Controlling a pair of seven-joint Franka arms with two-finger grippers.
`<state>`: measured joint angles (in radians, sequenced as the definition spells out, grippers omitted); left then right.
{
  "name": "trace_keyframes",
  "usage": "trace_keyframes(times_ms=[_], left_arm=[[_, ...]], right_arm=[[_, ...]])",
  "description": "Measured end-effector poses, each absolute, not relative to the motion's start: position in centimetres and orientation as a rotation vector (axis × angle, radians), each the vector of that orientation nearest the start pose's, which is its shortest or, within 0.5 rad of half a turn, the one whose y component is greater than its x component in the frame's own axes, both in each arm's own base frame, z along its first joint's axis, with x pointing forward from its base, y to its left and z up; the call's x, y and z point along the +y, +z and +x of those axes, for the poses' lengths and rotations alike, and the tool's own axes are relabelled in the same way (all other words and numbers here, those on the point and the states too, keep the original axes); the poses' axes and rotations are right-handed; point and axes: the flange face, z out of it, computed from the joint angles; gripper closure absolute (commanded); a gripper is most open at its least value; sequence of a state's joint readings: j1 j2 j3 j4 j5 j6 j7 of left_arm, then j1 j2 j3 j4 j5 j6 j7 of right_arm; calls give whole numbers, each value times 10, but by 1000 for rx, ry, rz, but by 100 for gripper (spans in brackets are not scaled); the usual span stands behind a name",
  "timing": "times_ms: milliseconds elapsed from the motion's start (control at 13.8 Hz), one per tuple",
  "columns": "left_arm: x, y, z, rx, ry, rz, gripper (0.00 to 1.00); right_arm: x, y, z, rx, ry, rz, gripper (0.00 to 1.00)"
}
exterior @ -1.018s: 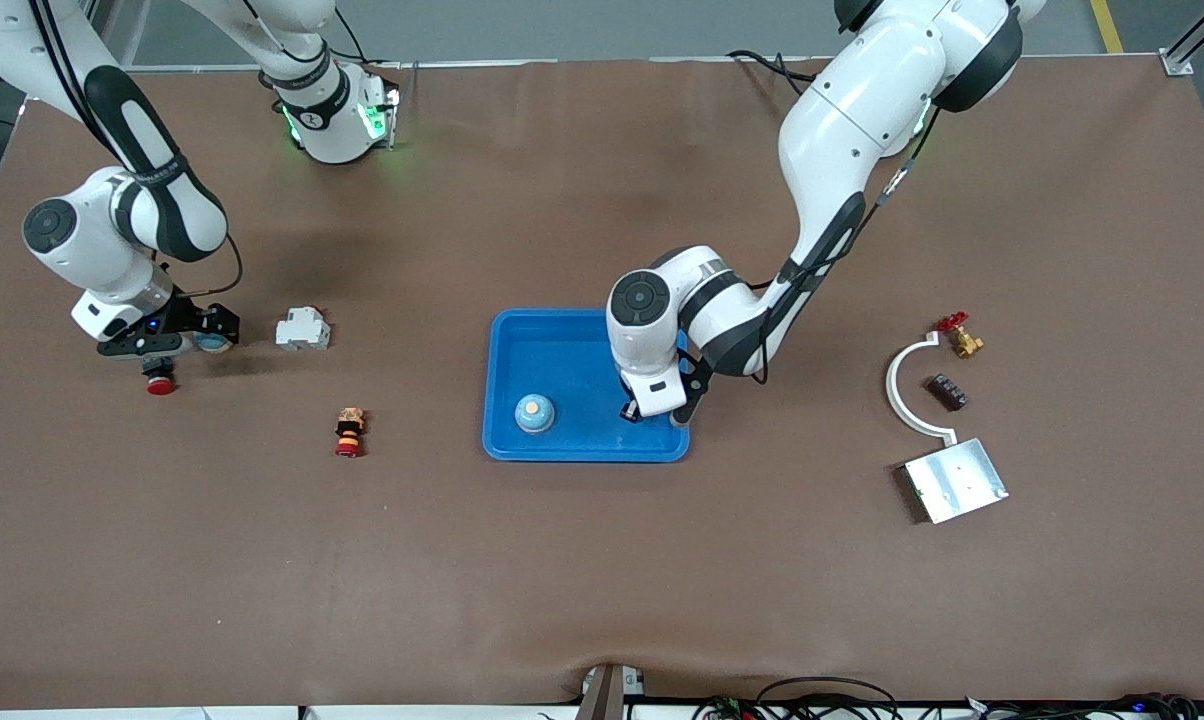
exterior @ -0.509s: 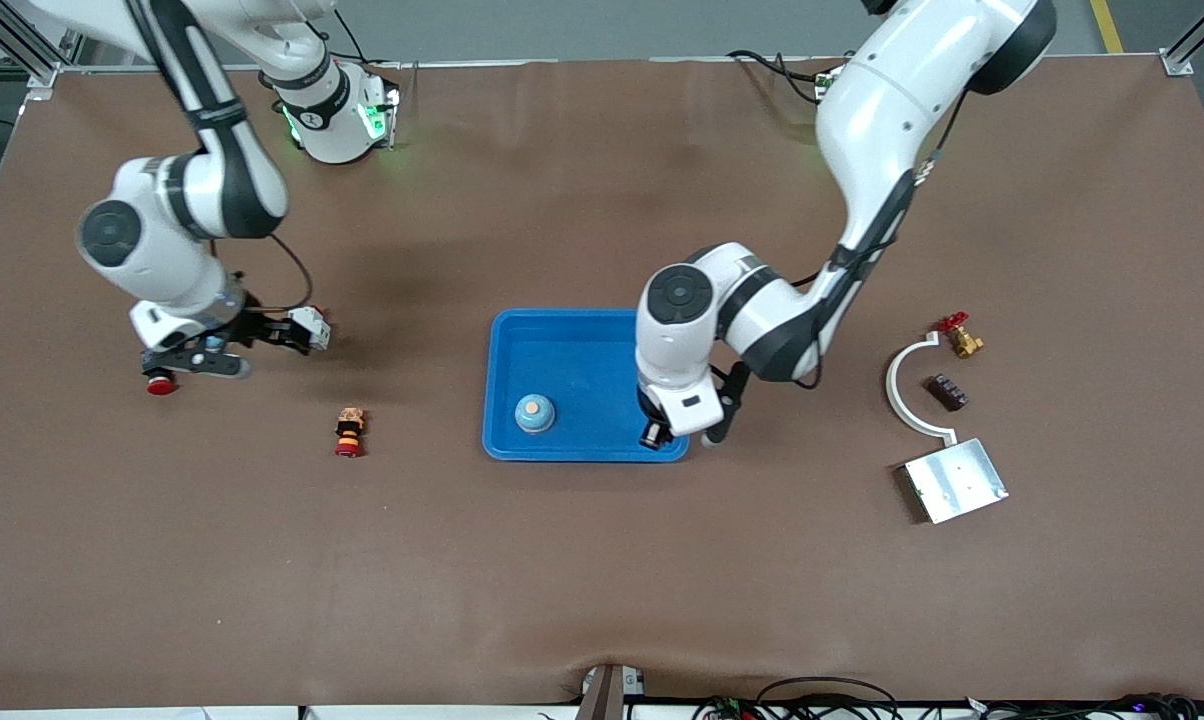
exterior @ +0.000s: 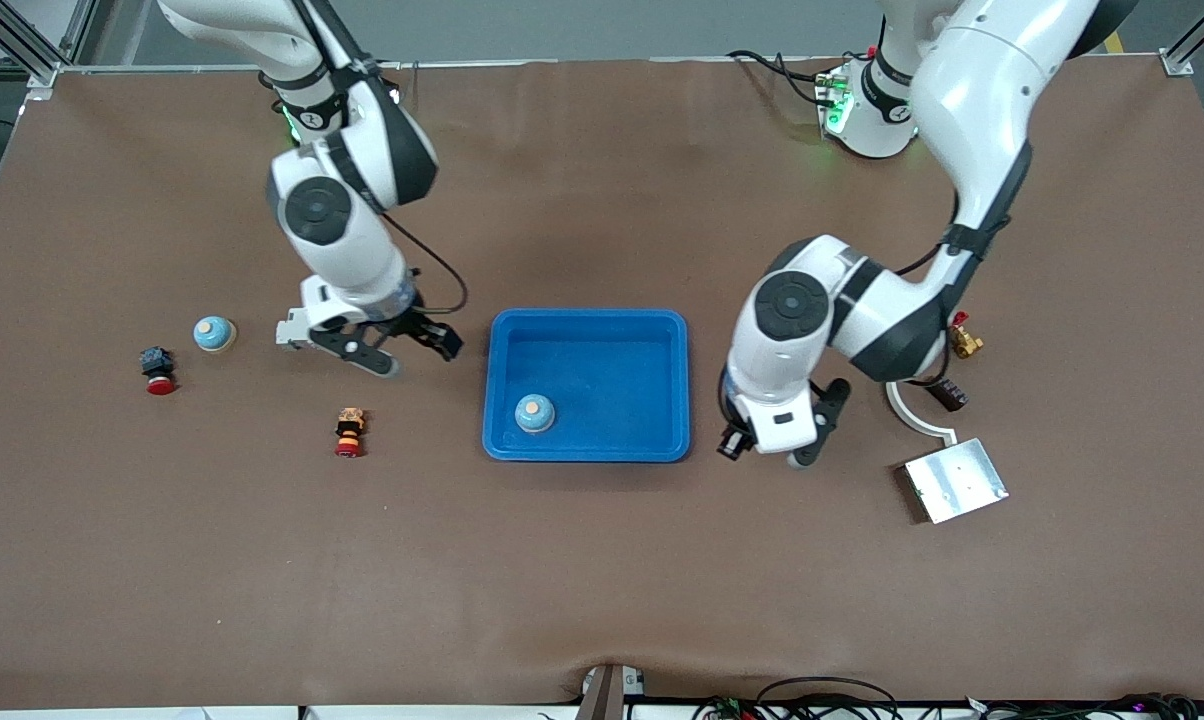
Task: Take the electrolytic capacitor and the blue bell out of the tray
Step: 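Grasp the second bell with the right gripper while the left gripper places capacitor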
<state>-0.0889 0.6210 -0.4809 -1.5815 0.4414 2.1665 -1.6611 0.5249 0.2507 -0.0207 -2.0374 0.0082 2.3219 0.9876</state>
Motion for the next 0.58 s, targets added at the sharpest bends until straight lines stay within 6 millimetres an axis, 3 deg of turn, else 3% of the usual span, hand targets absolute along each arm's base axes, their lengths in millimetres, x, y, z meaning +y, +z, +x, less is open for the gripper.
trace_keyframes(times_ms=[291,582], left_arm=[[-254,272,602,-1179,-70,-2792,100],[-206,237,592,-1024,-76,-2751,100]], right_arm=[[351,283,547,915,-36,-2982,0],[385,238,576,1003,-42,-2954,0]])
